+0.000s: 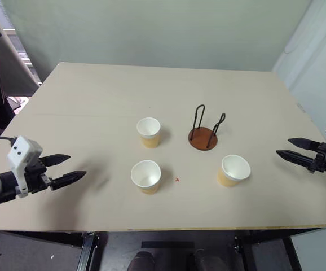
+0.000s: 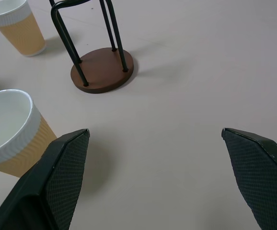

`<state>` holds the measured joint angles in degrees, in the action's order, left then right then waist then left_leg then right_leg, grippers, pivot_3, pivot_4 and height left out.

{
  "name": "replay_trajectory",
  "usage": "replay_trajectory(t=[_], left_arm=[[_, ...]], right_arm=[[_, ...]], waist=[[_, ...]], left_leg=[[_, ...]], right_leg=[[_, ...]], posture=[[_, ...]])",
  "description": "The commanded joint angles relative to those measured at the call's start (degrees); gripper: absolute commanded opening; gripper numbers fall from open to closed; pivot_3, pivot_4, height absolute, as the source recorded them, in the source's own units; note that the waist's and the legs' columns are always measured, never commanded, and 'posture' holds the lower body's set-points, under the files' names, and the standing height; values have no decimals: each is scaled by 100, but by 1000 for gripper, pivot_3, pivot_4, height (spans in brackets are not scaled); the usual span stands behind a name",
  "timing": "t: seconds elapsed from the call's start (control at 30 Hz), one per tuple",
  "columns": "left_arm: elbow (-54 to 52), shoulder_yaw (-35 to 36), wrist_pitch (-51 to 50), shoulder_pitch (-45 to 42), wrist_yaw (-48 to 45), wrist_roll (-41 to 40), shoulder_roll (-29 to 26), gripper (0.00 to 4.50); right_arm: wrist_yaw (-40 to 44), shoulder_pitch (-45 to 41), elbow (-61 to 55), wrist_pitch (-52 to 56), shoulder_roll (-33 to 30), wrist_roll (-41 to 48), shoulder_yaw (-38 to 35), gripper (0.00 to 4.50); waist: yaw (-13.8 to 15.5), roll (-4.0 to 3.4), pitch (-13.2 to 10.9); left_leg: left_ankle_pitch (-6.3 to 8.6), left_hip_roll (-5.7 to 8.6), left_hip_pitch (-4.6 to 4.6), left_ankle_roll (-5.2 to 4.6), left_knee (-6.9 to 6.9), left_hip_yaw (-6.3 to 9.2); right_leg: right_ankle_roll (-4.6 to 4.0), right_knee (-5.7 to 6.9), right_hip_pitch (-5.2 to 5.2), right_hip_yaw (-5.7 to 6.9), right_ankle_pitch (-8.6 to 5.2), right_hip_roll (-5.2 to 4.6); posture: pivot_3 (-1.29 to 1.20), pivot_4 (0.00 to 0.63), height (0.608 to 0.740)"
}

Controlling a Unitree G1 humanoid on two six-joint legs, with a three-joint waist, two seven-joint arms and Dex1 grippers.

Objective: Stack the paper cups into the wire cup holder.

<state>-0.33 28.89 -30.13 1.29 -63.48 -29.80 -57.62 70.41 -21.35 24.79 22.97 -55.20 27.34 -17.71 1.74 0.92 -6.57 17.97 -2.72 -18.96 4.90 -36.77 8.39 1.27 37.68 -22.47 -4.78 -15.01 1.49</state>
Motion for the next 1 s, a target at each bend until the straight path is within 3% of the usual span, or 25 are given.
replay_trajectory(t=[0.03, 0.3, 0.47, 0.7, 0.87, 1.0], left_arm=[[-189, 49, 0, -29, 8, -61, -15, 4475], [-248, 67, 0, 25, 82, -50, 60, 4475], [-217, 28, 17, -24, 100, -29, 73, 4475], [-208, -52, 65, -108, 109, -35, 68, 4475], [-444, -141, 32, -185, 112, -95, 74, 4475], [-627, -135, -9, -276, 183, -154, 77, 4475]], right_arm=[[-3, -37, -161, -10, -78, 137, -270, 4500], [-8, -177, -200, 4, -25, 173, -238, 4500], [-48, -457, -898, 382, 60, 657, -340, 4500], [-1306, -847, -2634, 1619, 661, 1351, -110, 4500], [-2364, -1081, -2899, 2223, 1088, 919, 479, 4500], [-2629, -1116, -3118, 2785, 1268, 1086, 669, 4500]], waist=[[0, 0, 0], [-2, 0, 0], [-20, -2, -1], [-54, 0, 0], [-64, 2, 1], [-37, 1, 1]], left_leg=[[0, 0, 0, 0, 0, 0], [1, 0, 0, 0, -2, 0], [0, 0, 0, 1, -3, -3], [0, -1, 0, 1, -18, -5], [3, -1, -1, -1, -25, 2], [6, -1, -11, -5, -25, 9]], right_leg=[[0, 0, 0, 0, 0, 1], [0, 0, 0, -1, 0, 2], [0, 5, -4, -3, 0, 11], [0, 9, -5, -3, 0, 19], [4, 9, -6, -4, 2, 13], [8, 11, -16, -3, 4, -1]], posture=[[0, 150, 740], [0, 150, 740], [0, 150, 740], [0, 150, 740], [0, 150, 740], [0, 150, 740]])
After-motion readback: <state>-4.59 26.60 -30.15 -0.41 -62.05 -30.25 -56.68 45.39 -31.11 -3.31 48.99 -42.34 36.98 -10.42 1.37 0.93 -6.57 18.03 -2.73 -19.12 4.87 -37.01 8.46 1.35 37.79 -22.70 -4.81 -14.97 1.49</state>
